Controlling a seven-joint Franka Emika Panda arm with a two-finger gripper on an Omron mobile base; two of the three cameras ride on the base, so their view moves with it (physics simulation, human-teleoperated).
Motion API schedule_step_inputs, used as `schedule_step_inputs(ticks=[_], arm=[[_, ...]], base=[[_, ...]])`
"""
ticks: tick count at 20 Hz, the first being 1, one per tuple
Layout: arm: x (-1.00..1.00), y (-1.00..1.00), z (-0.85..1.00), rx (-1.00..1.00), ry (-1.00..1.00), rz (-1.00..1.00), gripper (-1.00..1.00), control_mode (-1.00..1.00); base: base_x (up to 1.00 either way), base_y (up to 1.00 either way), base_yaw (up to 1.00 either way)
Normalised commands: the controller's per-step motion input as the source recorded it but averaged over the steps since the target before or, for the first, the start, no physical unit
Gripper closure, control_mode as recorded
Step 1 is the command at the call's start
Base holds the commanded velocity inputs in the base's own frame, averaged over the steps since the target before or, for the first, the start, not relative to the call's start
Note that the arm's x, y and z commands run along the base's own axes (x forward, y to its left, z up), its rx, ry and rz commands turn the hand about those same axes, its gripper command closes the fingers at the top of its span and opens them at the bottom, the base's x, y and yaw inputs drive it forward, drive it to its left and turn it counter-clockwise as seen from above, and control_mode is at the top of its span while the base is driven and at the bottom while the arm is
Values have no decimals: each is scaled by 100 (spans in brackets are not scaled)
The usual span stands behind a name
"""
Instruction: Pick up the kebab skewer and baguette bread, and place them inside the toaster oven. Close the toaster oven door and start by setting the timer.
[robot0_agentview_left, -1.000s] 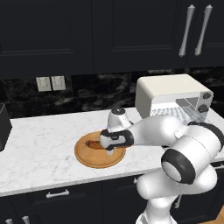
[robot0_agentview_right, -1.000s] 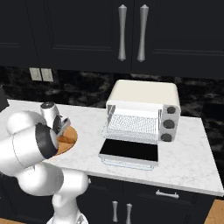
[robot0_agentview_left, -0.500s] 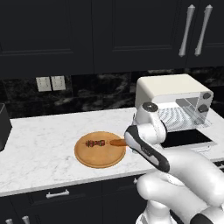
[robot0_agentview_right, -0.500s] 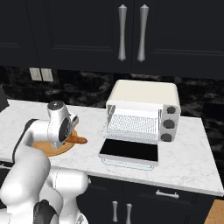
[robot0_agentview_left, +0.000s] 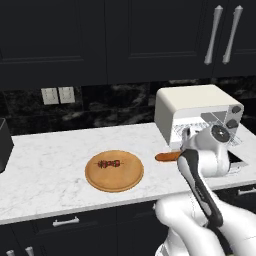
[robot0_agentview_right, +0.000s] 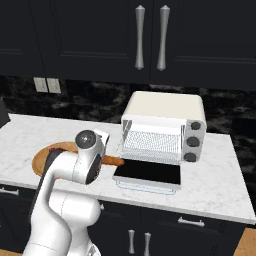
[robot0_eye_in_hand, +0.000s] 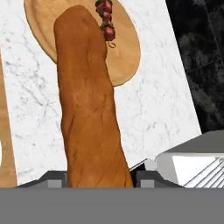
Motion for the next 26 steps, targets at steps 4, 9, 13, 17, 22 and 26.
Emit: schedule_step_inputs(ticks=[4,9,13,17,22,26], arm=[[0,-100,65,0,-4,3,100,-100],[17,-100,76,0,-2,2,100,-100],[49,-98,75,0,0,0,100,-100],[38,-58,47,0,6,0,100,-100],[38,-36,0,2,23,0,100,-100],[42,-37,-19,8,17,0,100,-100]], base=[[0,0,0],[0,0,0],[0,0,0],[0,0,0],[0,0,0],[0,0,0]])
